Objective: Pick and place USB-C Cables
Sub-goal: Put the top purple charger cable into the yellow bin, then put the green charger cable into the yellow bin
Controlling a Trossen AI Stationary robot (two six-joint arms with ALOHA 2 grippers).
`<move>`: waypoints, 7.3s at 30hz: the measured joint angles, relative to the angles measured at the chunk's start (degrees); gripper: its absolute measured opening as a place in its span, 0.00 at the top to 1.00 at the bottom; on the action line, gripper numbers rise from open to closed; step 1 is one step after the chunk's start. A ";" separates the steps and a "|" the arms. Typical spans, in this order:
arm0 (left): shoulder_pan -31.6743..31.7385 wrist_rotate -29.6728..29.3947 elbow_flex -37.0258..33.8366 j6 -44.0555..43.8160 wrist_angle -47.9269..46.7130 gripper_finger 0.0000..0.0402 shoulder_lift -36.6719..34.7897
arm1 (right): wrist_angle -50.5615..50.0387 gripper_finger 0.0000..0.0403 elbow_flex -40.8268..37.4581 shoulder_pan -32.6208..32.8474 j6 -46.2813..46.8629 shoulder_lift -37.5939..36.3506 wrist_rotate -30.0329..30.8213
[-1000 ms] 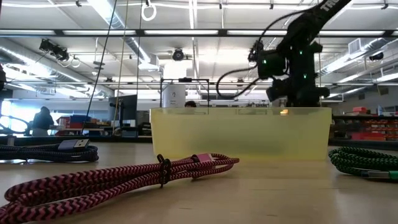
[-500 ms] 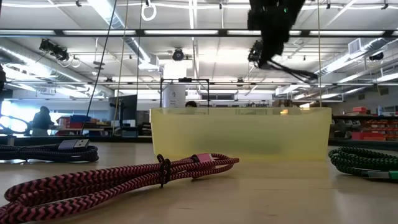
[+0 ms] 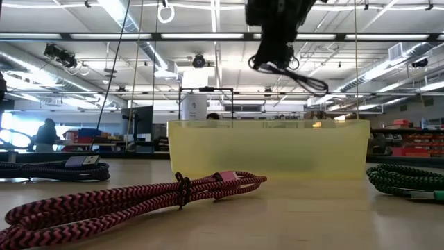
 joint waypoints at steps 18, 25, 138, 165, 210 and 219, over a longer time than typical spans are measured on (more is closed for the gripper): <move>0.02 0.00 0.00 0.13 -0.02 0.99 0.00 | 12.18 0.98 0.00 4.73 2.95 18.32 -0.44; 0.00 0.00 0.00 0.13 -0.02 0.99 0.00 | 12.94 0.98 0.00 4.86 1.38 20.94 -2.19; 0.04 1.96 0.00 -0.52 -0.02 0.99 0.00 | 27.42 0.93 -9.14 0.98 -4.37 20.82 -6.47; 0.02 1.96 0.00 -0.05 -0.02 0.99 0.00 | -4.11 0.72 18.12 -3.22 -19.07 20.19 6.53; 0.02 1.95 0.00 2.97 -0.01 0.99 0.00 | -41.30 0.71 17.13 17.01 30.69 15.61 8.32; 0.02 1.95 0.00 1.50 -0.02 0.99 0.00 | -44.11 0.71 16.74 31.50 56.01 7.65 12.45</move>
